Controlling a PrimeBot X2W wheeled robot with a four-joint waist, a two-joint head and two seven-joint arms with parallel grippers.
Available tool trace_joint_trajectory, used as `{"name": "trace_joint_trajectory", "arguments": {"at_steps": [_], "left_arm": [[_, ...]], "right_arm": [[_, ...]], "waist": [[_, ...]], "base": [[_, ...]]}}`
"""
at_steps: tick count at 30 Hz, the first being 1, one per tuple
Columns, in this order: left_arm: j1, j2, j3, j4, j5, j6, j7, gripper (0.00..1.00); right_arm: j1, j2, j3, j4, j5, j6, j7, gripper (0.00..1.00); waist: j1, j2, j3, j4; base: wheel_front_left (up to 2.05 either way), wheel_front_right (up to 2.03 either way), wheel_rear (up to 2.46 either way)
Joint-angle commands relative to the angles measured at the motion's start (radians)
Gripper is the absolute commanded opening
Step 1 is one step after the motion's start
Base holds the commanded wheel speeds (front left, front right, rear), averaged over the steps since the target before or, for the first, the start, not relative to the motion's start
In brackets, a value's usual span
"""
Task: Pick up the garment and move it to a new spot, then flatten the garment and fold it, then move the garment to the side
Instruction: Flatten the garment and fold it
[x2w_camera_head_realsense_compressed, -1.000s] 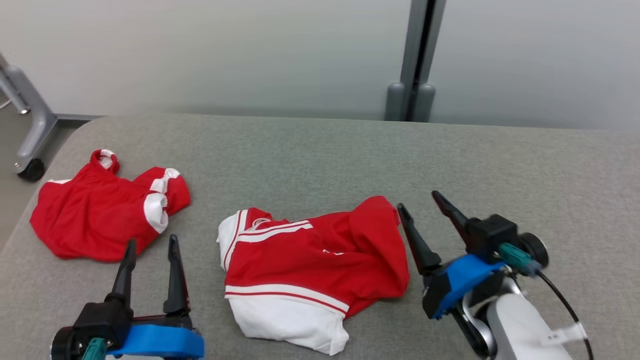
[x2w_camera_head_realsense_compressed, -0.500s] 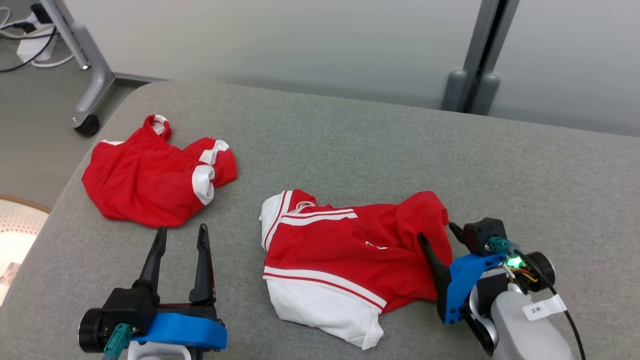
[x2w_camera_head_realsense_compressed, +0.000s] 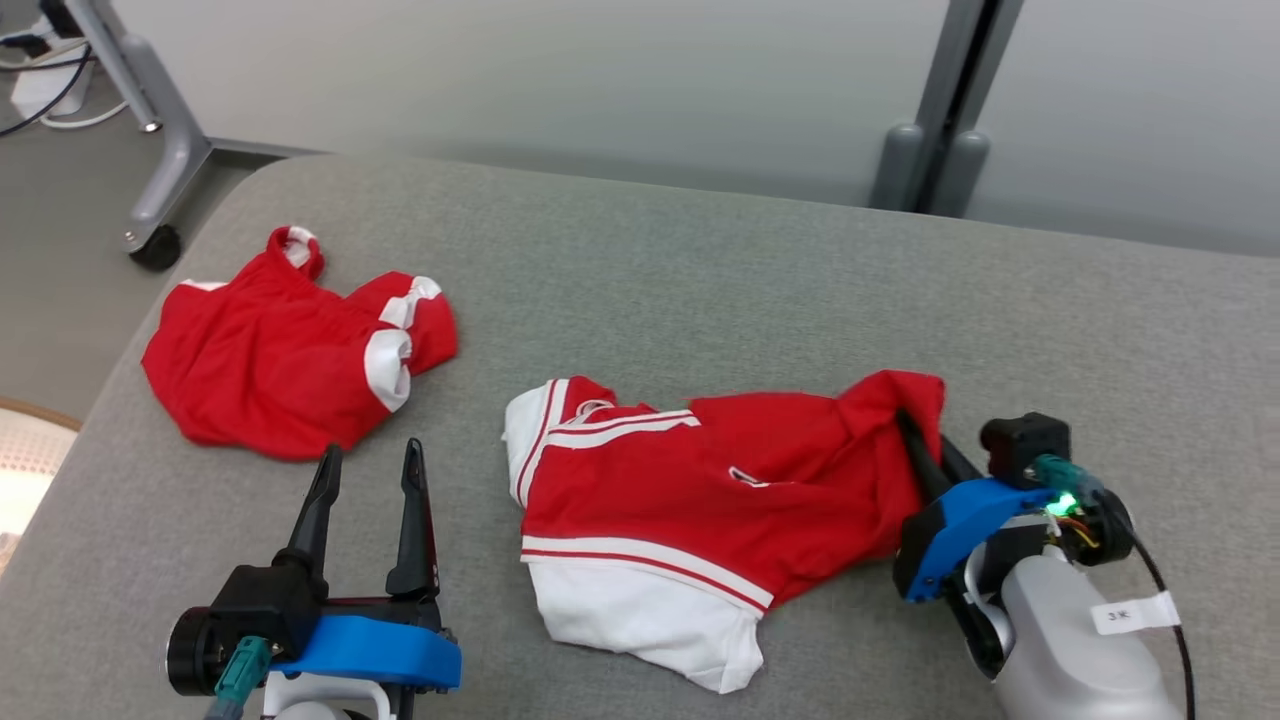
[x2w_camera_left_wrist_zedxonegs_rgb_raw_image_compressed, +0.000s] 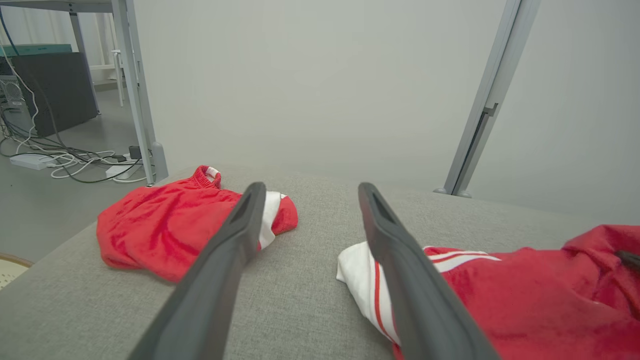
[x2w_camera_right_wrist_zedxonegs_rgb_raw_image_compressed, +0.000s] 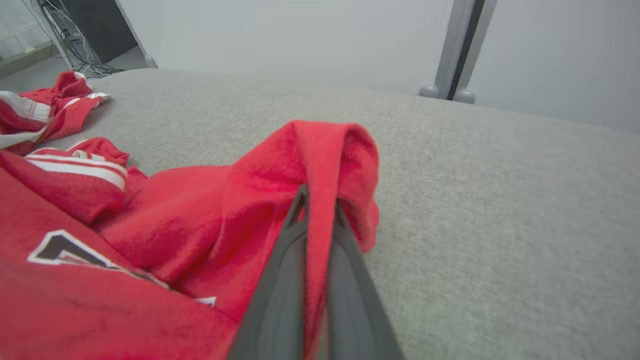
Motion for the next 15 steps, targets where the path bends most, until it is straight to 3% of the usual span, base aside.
{"name": "trace_joint_trajectory", "arguments": {"at_steps": [1,9,15], "left_arm": [[-0.004,-0.001,-0.001,0.002,0.005,-0.003,-0.003,1.0],[0.015,-0.006,0.007,0.006,0.004,-0.006,-0.003,1.0],[0.017,-0.01,0.014,0.005,0.006,-0.01,-0.003,1.0]], "right_arm": [[0.003,-0.012,-0.017,-0.017,0.005,0.0,-0.012,0.0],[0.129,-0.052,-0.103,-0.19,0.039,0.0,-0.023,0.0],[0.315,-0.067,-0.212,-0.359,0.089,0.0,-0.021,0.0]], "waist": [[-0.0001,0.0,-0.012,-0.021],[-0.0001,0.0,-0.026,-0.098],[-0.0001,0.0,-0.025,-0.142]], "base": [[0.0,0.0,0.0],[0.0,0.0,0.0],[0.0,0.0,0.0]]}}
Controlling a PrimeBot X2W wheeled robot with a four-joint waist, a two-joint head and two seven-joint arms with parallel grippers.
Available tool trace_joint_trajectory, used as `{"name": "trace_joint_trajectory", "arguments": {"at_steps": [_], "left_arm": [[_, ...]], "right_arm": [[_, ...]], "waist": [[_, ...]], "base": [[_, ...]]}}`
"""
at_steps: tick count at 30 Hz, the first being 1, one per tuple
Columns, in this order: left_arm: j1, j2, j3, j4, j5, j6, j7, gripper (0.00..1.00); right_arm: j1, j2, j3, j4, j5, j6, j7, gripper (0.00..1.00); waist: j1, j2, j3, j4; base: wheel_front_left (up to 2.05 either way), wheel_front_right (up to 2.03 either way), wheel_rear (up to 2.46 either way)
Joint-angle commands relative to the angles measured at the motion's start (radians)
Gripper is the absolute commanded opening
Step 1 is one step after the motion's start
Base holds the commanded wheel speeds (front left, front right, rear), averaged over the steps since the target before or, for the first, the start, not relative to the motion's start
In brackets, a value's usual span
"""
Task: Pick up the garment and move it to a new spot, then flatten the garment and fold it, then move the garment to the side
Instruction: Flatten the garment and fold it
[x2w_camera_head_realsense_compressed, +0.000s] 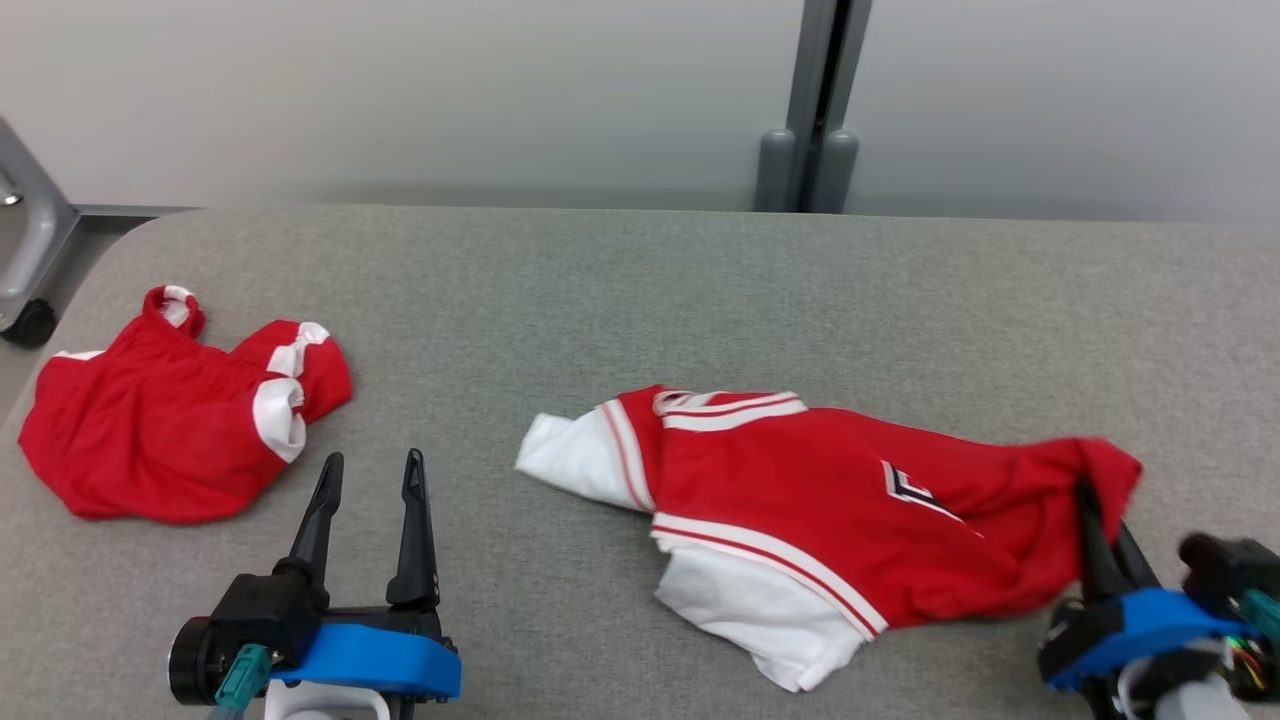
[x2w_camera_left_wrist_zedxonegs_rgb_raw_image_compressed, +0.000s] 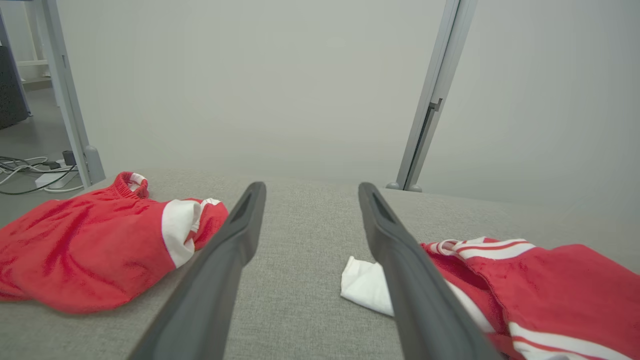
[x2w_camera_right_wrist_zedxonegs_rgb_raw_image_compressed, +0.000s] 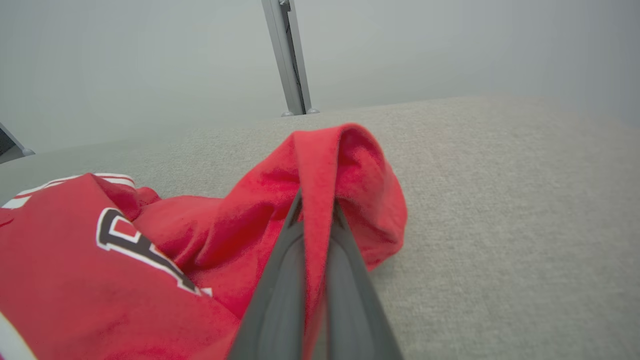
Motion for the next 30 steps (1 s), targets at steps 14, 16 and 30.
{"name": "trace_joint_trajectory", "arguments": {"at_steps": [14,16,30], "left_arm": [[-0.011,-0.004,0.018,0.004,0.013,-0.012,-0.003,1.0],[-0.013,-0.004,0.018,0.006,0.011,-0.014,-0.003,1.0],[-0.004,-0.005,0.025,0.016,0.025,-0.022,-0.003,1.0]], "right_arm": [[0.208,0.044,-0.19,-0.328,-0.034,0.0,0.072,1.0],[0.195,0.047,-0.202,-0.376,-0.058,0.0,0.064,1.0],[0.199,0.056,0.037,-0.538,-0.11,0.0,0.055,1.0]], "waist": [[0.0,0.0,0.007,-0.062],[0.0,0.0,0.006,-0.064],[0.0,0.0,-0.011,-0.062]], "base": [[0.0,0.0,0.0],[0.0,0.0,0.0],[0.0,0.0,0.0]]}}
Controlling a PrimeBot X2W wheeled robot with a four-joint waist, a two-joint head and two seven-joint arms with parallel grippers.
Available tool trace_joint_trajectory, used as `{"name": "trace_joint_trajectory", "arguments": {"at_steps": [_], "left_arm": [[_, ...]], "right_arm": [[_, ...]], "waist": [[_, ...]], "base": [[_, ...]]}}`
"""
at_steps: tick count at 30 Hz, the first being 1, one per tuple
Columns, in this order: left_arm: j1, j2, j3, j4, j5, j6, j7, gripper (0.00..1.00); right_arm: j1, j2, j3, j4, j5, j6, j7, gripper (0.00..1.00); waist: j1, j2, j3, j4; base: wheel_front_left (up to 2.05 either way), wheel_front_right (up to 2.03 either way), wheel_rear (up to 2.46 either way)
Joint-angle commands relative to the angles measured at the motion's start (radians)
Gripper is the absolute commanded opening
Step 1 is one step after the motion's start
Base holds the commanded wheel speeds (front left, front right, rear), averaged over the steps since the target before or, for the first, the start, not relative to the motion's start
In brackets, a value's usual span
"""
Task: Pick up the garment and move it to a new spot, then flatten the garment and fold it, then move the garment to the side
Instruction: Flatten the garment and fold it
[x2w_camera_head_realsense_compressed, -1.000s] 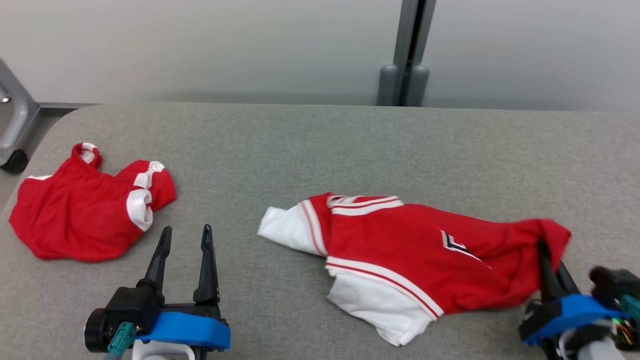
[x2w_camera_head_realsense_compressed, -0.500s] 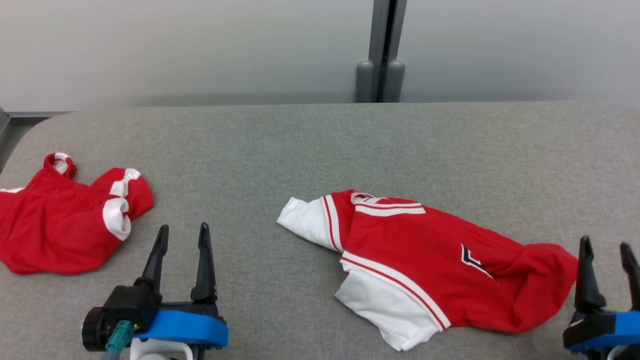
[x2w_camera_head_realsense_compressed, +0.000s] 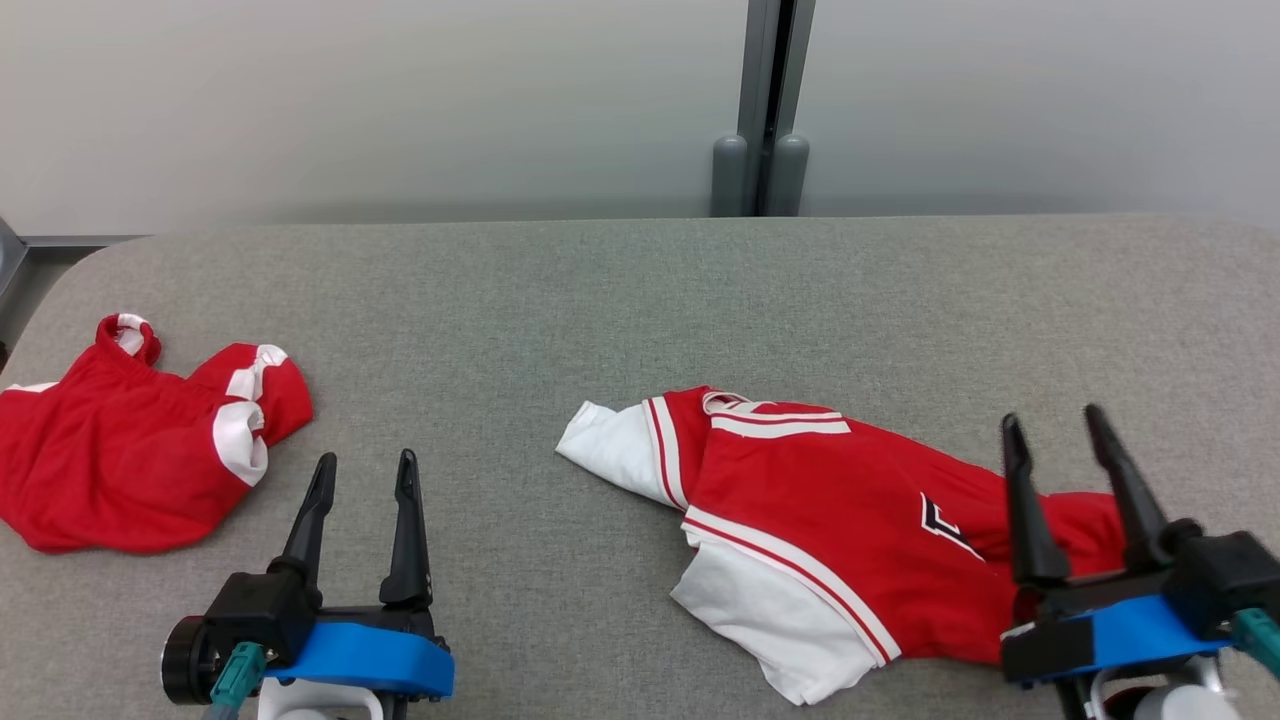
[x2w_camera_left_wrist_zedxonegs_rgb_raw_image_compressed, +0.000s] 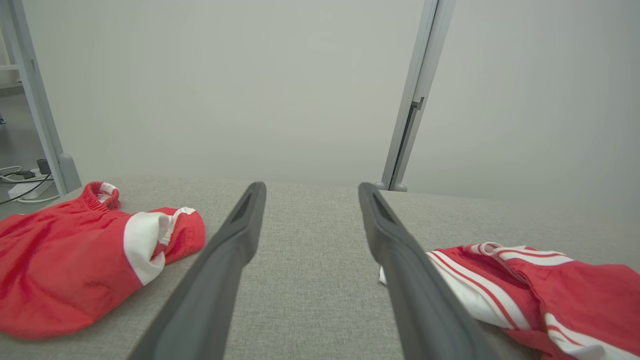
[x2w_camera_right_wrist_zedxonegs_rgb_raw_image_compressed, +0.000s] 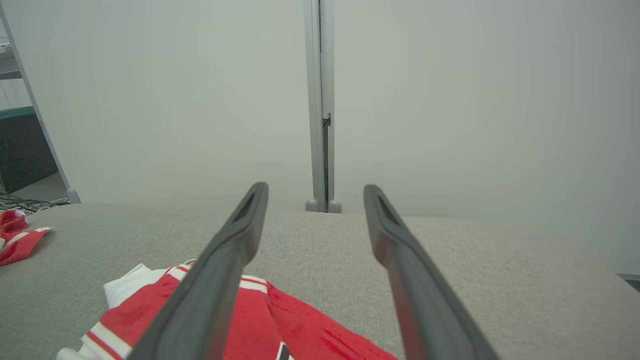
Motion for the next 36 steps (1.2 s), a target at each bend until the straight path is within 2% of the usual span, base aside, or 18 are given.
{"name": "trace_joint_trajectory", "arguments": {"at_steps": [1,6,14,27,36], "left_arm": [[0.001,-0.001,-0.001,0.002,0.009,-0.002,-0.003,1.0],[-0.002,-0.002,-0.01,0.004,0.009,-0.003,-0.003,1.0],[-0.014,-0.002,-0.058,0.025,0.015,-0.017,-0.003,1.0],[-0.123,-0.001,-0.403,0.154,-0.068,-0.046,0.032,1.0],[-0.191,0.001,-0.543,0.315,-0.123,-0.045,0.06,1.0]], "right_arm": [[0.018,0.0,0.024,0.018,0.004,0.0,0.005,1.0],[0.023,0.0,0.067,0.081,0.017,0.0,0.0,1.0],[0.001,0.0,0.067,0.139,0.006,0.0,-0.019,1.0],[-0.015,0.0,0.07,0.146,0.01,0.0,-0.027,1.0],[-0.031,0.0,0.073,0.151,0.015,0.0,-0.036,1.0]], "waist": [[0.0,0.0,-0.001,0.001],[0.0,0.0,-0.004,0.004],[0.0,0.0,-0.012,-0.008],[0.0,0.0,0.004,-0.056],[0.0,0.0,0.041,-0.096]], "base": [[0.0,0.0,0.0],[0.0,0.0,0.0],[0.0,0.0,0.0],[0.0,0.0,0.0],[0.0,0.0,0.0]]}}
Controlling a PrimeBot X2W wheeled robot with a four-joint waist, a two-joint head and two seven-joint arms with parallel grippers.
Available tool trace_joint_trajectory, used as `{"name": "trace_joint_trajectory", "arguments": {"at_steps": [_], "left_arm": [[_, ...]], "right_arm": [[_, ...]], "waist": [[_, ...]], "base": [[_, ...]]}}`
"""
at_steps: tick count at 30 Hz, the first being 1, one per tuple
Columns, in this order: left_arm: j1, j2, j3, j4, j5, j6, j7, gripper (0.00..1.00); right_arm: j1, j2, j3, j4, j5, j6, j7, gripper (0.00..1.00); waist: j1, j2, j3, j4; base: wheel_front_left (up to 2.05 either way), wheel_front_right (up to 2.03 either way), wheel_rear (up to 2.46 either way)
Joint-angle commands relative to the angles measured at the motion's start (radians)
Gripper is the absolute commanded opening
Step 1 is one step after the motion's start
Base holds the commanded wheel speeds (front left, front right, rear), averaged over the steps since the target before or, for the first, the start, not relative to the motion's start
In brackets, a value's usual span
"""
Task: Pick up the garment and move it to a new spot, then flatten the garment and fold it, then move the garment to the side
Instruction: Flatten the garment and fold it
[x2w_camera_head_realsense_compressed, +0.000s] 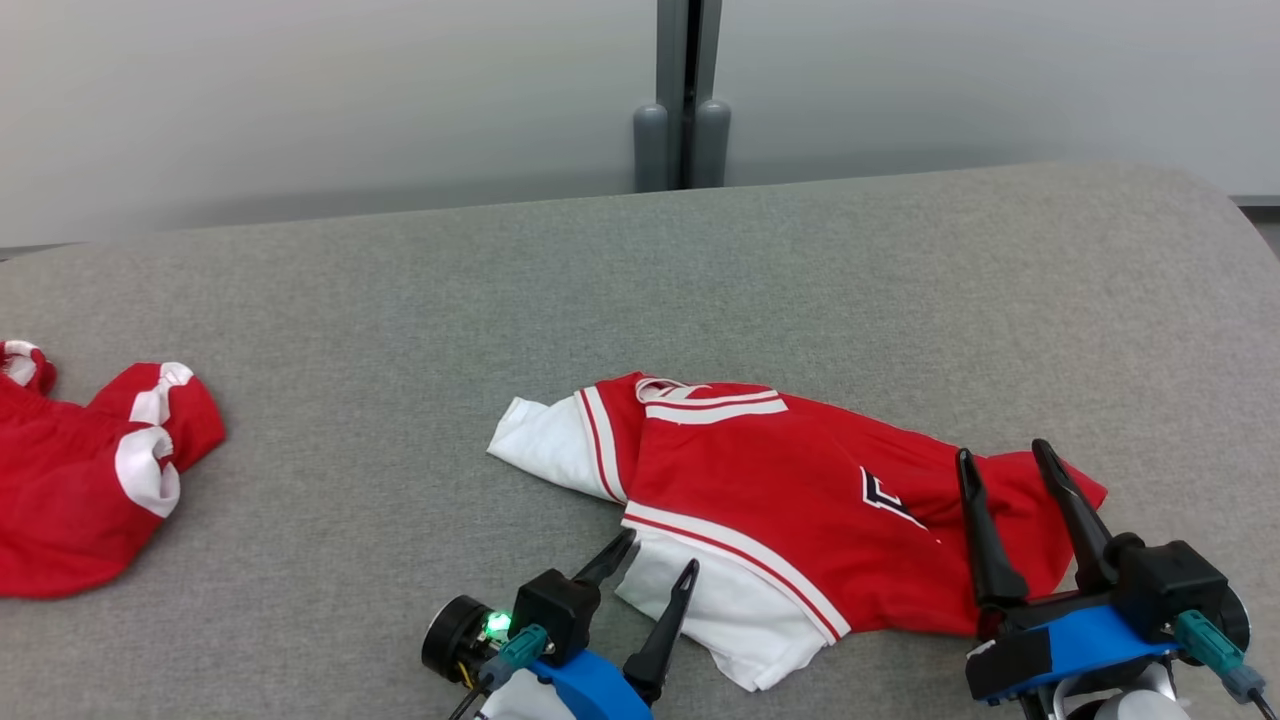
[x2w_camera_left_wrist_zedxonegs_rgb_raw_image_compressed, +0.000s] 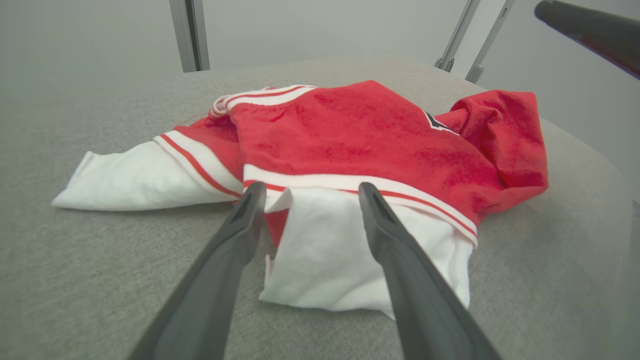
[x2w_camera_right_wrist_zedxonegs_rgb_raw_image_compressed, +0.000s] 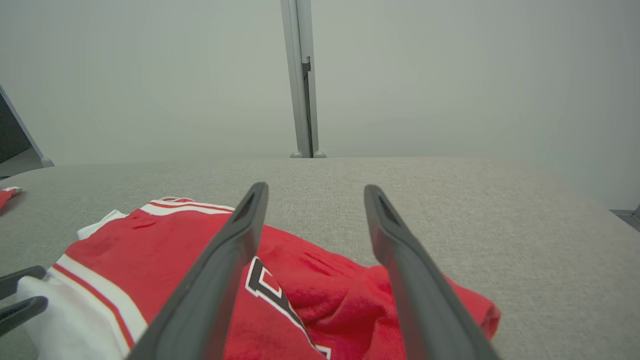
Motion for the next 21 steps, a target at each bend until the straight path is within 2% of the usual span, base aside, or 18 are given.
{"name": "trace_joint_trajectory", "arguments": {"at_steps": [1,14,15,16,17,21], "left_arm": [[-0.032,0.007,-0.014,0.042,-0.01,-0.001,-0.001,1.0],[-0.091,0.003,-0.077,0.211,-0.048,-0.002,-0.028,1.0],[-0.097,0.002,-0.099,0.213,-0.057,-0.002,-0.029,0.74],[-0.101,0.002,-0.11,0.216,-0.069,-0.002,-0.031,0.25],[-0.107,0.002,-0.123,0.219,-0.079,-0.002,-0.034,0.0],[-0.129,0.002,-0.135,0.21,-0.122,-0.001,-0.047,0.0]], "right_arm": [[-0.02,-0.001,0.002,0.002,0.003,0.0,-0.008,1.0],[-0.034,-0.001,-0.001,0.013,0.014,0.0,-0.016,1.0],[-0.036,-0.001,0.001,0.013,0.016,0.0,-0.017,1.0],[-0.035,-0.001,0.001,0.014,0.018,0.0,-0.018,1.0],[-0.033,-0.001,0.003,0.017,0.02,0.0,-0.019,1.0],[-0.026,-0.001,0.003,0.024,0.024,0.0,-0.02,1.0]], "waist": [[0.0,-0.0001,0.008,-0.009],[0.0,-0.0001,0.037,-0.025],[0.0,-0.0001,0.038,-0.025],[0.0,-0.0001,0.038,-0.024],[0.0,-0.0001,0.037,-0.022],[0.0,-0.0001,0.029,-0.012]], "base": [[0.0,0.0,0.0],[0.0,0.0,0.0],[0.0,0.0,0.0],[0.0,0.0,0.0],[0.0,0.0,0.0],[0.0,0.0,0.0]]}}
